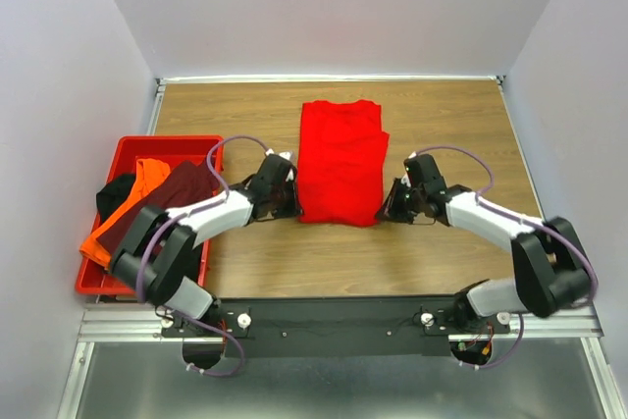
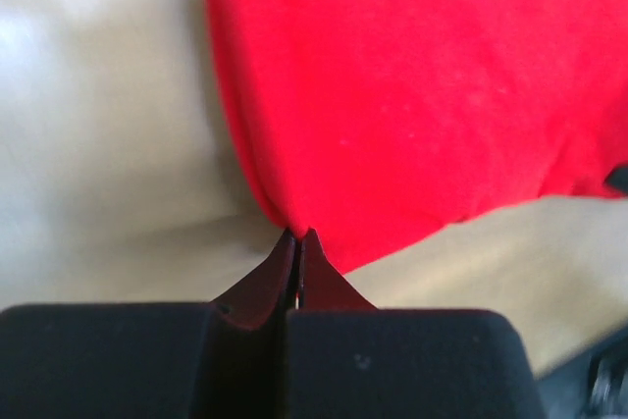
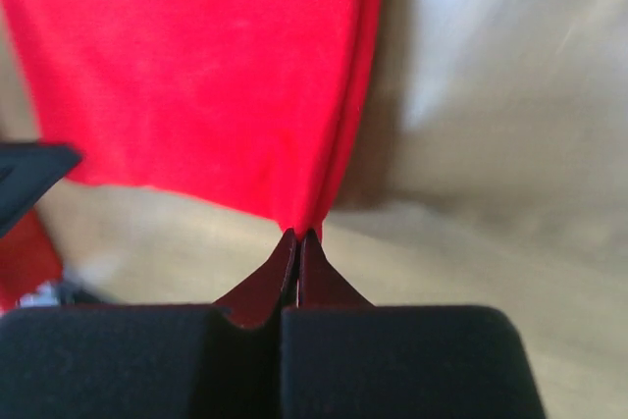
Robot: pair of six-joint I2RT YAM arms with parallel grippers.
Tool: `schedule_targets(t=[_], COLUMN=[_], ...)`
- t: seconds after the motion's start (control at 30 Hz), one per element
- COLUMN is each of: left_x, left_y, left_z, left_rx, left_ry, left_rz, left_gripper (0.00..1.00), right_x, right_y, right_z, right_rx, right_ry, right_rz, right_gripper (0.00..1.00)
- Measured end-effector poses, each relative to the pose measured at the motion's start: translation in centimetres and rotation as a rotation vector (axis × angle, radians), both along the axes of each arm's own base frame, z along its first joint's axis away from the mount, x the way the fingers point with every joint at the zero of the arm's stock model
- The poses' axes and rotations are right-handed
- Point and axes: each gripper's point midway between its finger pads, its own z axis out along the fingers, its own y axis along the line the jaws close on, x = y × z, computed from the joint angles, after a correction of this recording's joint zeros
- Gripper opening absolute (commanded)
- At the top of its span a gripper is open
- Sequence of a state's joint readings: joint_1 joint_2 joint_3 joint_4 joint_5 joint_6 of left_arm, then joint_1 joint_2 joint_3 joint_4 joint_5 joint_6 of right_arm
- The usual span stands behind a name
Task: Fold and stack the t-shirts
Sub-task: Fold the tshirt
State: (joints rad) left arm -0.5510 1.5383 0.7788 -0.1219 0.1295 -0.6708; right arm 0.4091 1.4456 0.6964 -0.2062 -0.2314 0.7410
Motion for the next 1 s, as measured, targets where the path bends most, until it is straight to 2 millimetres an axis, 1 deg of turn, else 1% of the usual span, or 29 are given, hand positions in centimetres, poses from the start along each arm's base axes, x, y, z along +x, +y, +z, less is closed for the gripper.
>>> schedule_targets(t=[0.03,0.07,0.17,0.2,0.23,0.3,0.37,0.4,0.47,0.57,0.7,0.83,0.9,1.0], left_x=[-1.4,-2.3,-5.8,-6.8,-7.5,-9.4,-10.5,-10.7,-10.8,-10.5,-9.2,-7.7,-6.9,-5.4], left_y=[0.0,-0.1,-0.1,0.0,0.1,0.5,0.8,0.9,1.1,1.1,0.5,0.0,0.0,0.5], left_z=[0.2,0.3,1.0,1.2,1.3,2.3,3.2,3.7,4.7,5.5,7.1,9.1,9.7,9.9], left_rx=[0.001,0.001,-0.011,-0.016,-0.022,-0.053,-0.083,-0.096,-0.121,-0.123,-0.117,-0.129,-0.129,-0.116], left_ry=[0.005,0.01,0.023,0.031,0.035,0.03,0.021,0.015,-0.005,-0.016,-0.037,-0.083,-0.097,-0.106], left_rz=[-0.018,-0.03,-0.066,-0.069,-0.072,-0.072,-0.065,-0.058,-0.044,-0.03,-0.021,-0.015,-0.007,0.01], left_gripper=[0.0,0.0,0.0,0.0,0.0,0.0,0.0,0.0,0.0,0.0,0.0,0.0,0.0,0.0], right_x=[-1.2,-2.5,-5.2,-6.4,-7.0,-8.3,-9.3,-9.6,-10.2,-10.6,-9.9,-7.7,-6.0,-4.4], right_y=[0.3,0.4,0.4,0.3,0.2,-0.3,-0.8,-1.0,-1.3,-1.6,-2.0,-2.0,-1.7,-1.4], right_z=[0.7,1.2,2.5,3.1,3.4,4.2,4.9,5.2,5.2,4.7,4.8,6.9,8.5,9.5], right_rx=[0.013,0.027,0.055,0.068,0.073,0.079,0.083,0.082,0.076,0.054,0.013,-0.016,-0.026,-0.042], right_ry=[-0.003,-0.003,-0.011,-0.017,-0.016,-0.018,-0.025,-0.026,-0.015,0.019,0.026,-0.033,-0.077,-0.103], right_rz=[0.026,0.048,0.089,0.106,0.112,0.118,0.119,0.119,0.12,0.116,0.092,0.057,0.043,0.032], right_gripper=[0.0,0.0,0.0,0.01,0.0,0.0,0.0,0.0,0.0,0.0,0.0,0.01,0.0,0.0])
